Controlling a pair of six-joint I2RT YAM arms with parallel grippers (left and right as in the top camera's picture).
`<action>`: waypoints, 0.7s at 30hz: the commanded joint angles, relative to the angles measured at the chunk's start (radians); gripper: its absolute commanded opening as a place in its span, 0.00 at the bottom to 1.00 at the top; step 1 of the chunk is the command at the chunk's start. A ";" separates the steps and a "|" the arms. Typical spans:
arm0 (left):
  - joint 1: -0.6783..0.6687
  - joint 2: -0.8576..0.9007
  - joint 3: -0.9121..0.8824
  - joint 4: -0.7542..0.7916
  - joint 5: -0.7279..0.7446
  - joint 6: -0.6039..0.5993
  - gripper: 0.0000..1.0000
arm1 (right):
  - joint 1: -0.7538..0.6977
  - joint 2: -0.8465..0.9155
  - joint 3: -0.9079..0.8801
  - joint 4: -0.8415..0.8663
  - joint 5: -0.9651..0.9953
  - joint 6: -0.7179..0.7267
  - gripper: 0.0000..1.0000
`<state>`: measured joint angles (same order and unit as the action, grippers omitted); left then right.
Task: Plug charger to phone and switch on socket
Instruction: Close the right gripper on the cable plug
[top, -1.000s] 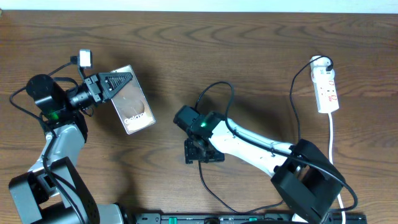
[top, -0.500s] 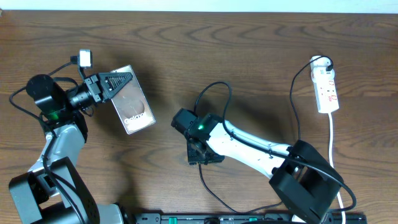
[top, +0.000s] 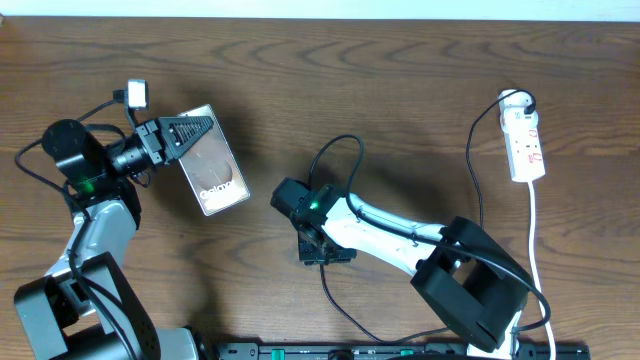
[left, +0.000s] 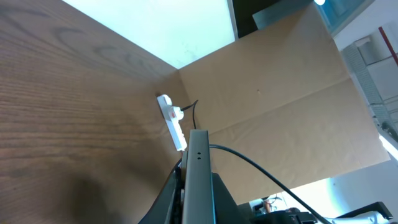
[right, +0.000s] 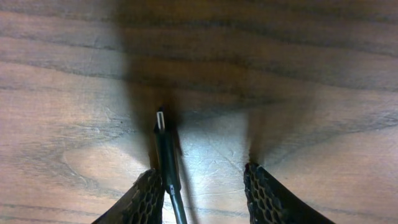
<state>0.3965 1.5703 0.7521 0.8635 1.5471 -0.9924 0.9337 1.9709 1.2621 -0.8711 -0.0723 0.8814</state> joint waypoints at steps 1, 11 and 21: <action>0.002 -0.015 0.003 0.007 0.023 0.013 0.07 | 0.004 0.031 0.005 0.011 0.010 0.009 0.42; 0.002 -0.015 0.003 0.007 0.023 0.013 0.08 | 0.006 0.031 0.005 0.026 0.010 0.010 0.24; 0.002 -0.015 0.003 0.007 0.024 0.012 0.07 | 0.013 0.031 0.005 0.041 0.010 0.020 0.18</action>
<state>0.3965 1.5703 0.7521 0.8635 1.5471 -0.9897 0.9337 1.9713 1.2629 -0.8371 -0.0704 0.8867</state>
